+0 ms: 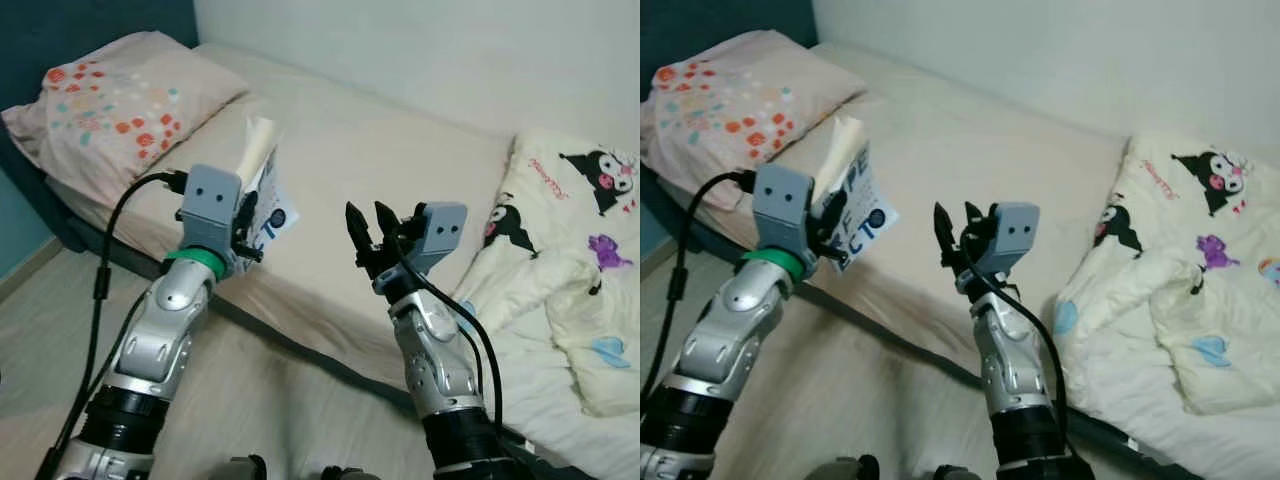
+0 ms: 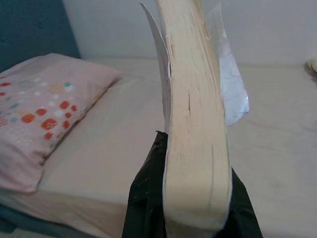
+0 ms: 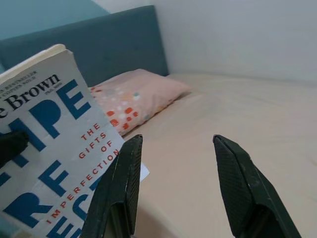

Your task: Clean up the room

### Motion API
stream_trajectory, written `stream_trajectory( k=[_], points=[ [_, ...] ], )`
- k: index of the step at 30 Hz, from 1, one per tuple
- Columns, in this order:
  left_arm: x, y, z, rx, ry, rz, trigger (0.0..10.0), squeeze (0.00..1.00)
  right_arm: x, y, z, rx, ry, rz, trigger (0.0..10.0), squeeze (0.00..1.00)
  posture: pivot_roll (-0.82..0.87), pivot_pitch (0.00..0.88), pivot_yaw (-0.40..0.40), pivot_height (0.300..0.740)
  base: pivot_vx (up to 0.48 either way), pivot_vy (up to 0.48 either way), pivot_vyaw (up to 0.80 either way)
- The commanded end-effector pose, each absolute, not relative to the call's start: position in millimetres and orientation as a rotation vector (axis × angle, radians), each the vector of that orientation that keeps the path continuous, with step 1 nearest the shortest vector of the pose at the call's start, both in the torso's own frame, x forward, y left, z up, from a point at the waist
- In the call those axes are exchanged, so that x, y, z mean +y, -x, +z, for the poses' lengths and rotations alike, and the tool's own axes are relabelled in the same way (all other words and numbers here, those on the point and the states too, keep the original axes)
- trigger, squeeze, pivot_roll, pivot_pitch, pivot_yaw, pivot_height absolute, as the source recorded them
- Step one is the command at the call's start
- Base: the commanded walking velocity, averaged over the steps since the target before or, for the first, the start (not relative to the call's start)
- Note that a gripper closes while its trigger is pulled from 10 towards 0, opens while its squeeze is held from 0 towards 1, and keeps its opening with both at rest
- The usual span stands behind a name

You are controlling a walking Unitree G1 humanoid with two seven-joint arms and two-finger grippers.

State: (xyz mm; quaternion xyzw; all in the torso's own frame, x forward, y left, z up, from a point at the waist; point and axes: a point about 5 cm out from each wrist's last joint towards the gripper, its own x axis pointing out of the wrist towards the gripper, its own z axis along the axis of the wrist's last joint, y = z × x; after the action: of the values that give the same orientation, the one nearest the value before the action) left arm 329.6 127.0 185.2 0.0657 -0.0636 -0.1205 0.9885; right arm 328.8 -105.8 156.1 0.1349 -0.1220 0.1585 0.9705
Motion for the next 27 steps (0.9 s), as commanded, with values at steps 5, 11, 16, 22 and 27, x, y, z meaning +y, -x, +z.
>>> stream_trajectory(
  k=[5,11,16,22,27],
  points=[
    [119.0,-327.8,188.0,-0.157,-0.136,-0.279,10.0,0.0,-109.8,-329.1,153.1,-0.242,-0.27,0.304,10.0,0.0,0.06,0.041,0.015,0.74,0.0,-0.374,0.0],
    [116.8,-327.4,186.9,-0.144,-0.121,-0.297,10.0,0.0,-109.2,-329.4,152.4,-0.239,-0.273,0.31,10.0,0.0,0.06,0.04,0.015,0.74,0.0,0.0,0.0],
    [119.1,-329.6,184.9,-0.136,-0.123,-0.265,10.0,0.0,-105.5,-328.3,153.6,-0.246,-0.259,0.326,10.0,0.0,0.06,0.043,0.015,0.74,0.0,0.0,0.0],
    [123.5,-333.2,182.1,-0.121,-0.131,-0.218,10.0,0.0,-101.1,-328.3,151.5,-0.234,-0.2,0.334,10.0,0.0,0.06,0.046,0.015,0.74,0.422,0.0,0.53],
    [123.7,-333.3,182.2,-0.123,-0.134,-0.213,10.0,0.0,-101.8,-328.7,151.6,-0.234,-0.197,0.335,10.0,0.0,0.06,0.048,0.015,0.74,0.48,0.0,0.79]
  ],
)
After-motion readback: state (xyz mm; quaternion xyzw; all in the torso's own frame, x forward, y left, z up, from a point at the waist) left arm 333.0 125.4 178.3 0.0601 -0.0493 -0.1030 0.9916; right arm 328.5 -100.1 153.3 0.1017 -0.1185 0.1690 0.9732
